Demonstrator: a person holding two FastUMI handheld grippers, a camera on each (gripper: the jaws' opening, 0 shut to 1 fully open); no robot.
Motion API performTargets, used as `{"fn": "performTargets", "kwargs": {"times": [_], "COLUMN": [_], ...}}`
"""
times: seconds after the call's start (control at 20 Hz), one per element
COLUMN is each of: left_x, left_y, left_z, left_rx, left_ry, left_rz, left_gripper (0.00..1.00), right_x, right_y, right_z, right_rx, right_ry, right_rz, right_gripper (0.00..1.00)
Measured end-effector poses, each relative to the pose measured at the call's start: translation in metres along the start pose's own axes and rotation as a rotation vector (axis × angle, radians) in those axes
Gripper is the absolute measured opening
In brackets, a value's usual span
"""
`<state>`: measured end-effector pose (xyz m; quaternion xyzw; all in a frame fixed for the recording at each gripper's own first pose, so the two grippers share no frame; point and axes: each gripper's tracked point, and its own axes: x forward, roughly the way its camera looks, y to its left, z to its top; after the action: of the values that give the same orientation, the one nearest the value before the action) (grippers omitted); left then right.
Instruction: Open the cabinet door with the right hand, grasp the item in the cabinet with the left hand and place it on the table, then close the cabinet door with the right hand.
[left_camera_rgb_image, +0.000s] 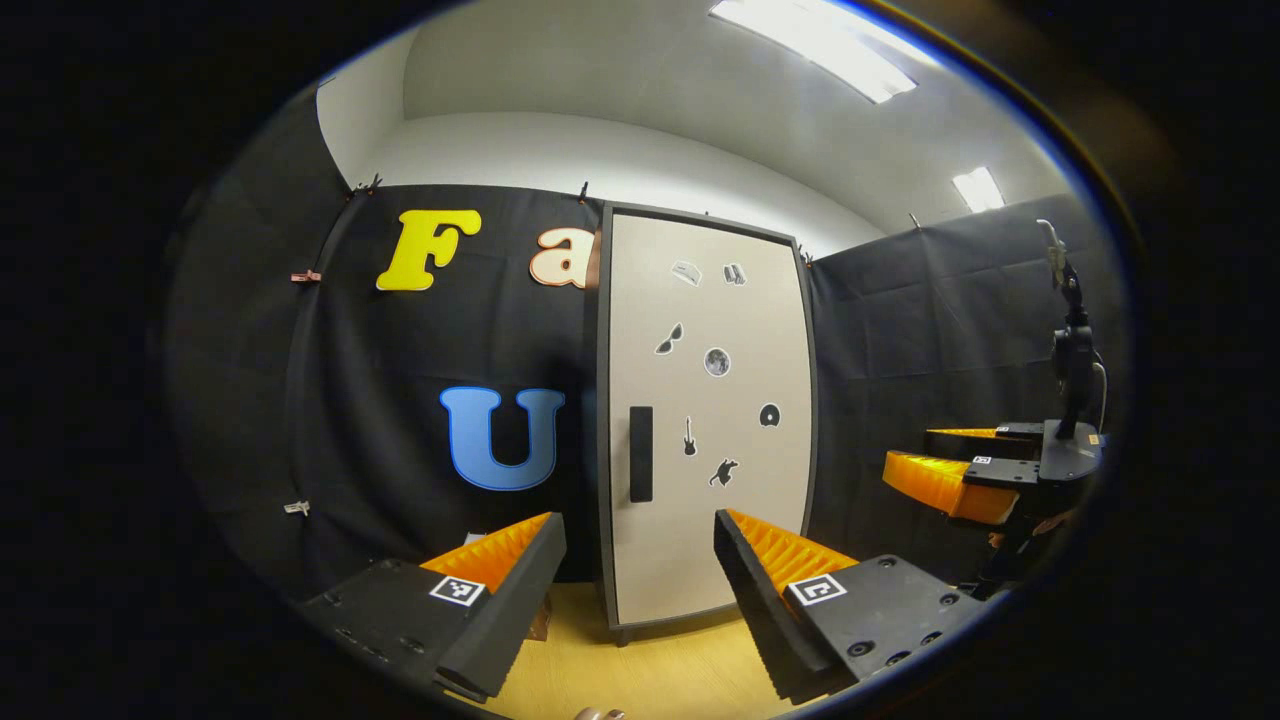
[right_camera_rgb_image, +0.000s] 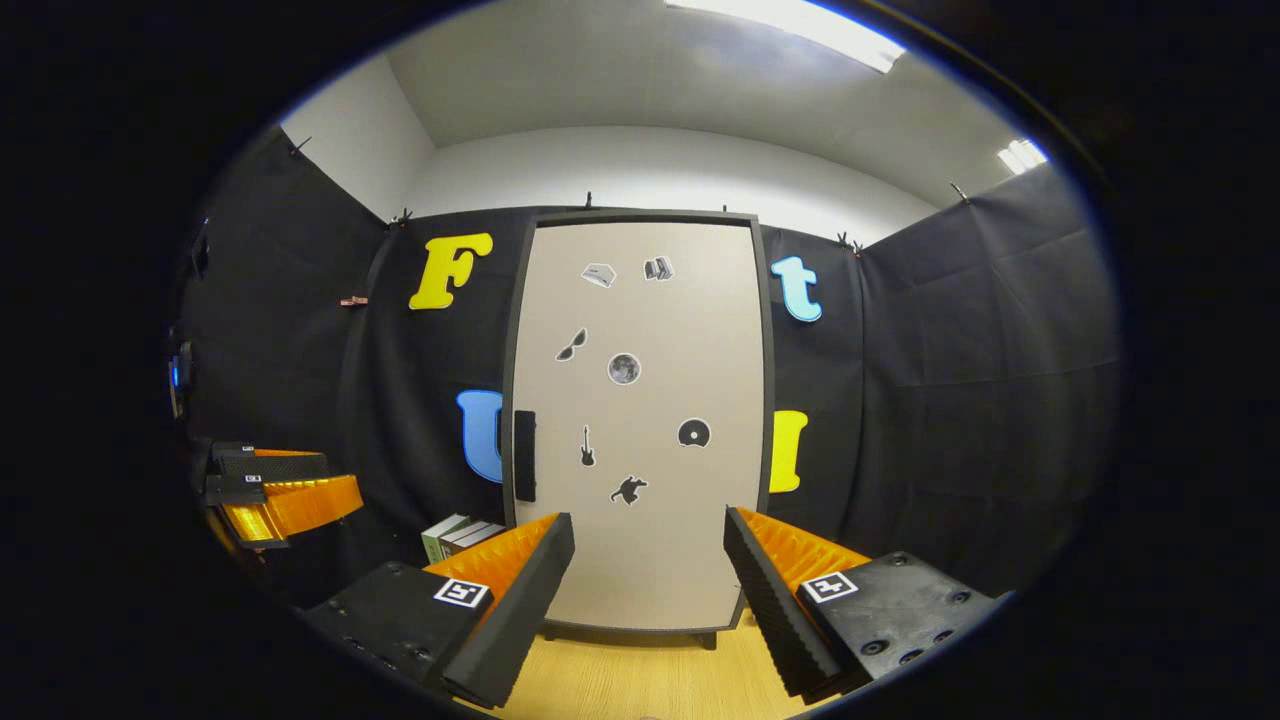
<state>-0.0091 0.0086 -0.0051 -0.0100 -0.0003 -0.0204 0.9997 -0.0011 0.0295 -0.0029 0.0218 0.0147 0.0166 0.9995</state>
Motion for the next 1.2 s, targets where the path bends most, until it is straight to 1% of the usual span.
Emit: {"fn": "performTargets", "kwargs": {"times": [0.25,0.4,0.45,0.6,0.75,0.85,0.95,1.05,1.2], "left_x": [-0.004,-0.003,-0.002,0.002,0.007,0.009,0.007,0.003,-0.004], "left_y": [0.01,0.014,0.019,0.028,0.037,0.04,0.044,0.045,0.055], "left_z": [-0.004,-0.008,-0.008,-0.02,-0.028,-0.028,-0.031,-0.032,-0.041], "left_rx": [-0.005,-0.007,-0.006,-0.035,-0.059,-0.071,-0.081,-0.096,-0.094], "left_ry": [0.007,0.017,0.017,0.041,0.049,0.041,0.037,0.034,0.055], "left_rz": [-0.026,-0.031,-0.016,0.019,0.053,0.057,0.081,0.097,0.146], "left_gripper": [0.94,0.94,0.94,0.94,0.94,0.94,0.94,0.94,0.94], "right_x": [0.012,0.031,0.041,0.069,0.094,0.111,0.13,0.151,0.181], "right_y": [0.022,0.04,0.047,0.071,0.091,0.102,0.114,0.123,0.142], "right_z": [0.003,0.012,0.013,0.003,-0.006,-0.013,-0.02,-0.03,-0.052], "right_rx": [0.013,0.016,0.021,0.037,0.048,0.054,0.065,0.049,0.047], "right_ry": [-0.019,-0.066,-0.079,-0.069,-0.059,-0.055,-0.062,-0.064,-0.038], "right_rz": [0.007,0.052,0.07,0.14,0.182,0.199,0.213,0.209,0.217], "right_gripper": [0.97,0.97,0.97,0.97,0.97,0.97,0.97,0.97,0.97]}}
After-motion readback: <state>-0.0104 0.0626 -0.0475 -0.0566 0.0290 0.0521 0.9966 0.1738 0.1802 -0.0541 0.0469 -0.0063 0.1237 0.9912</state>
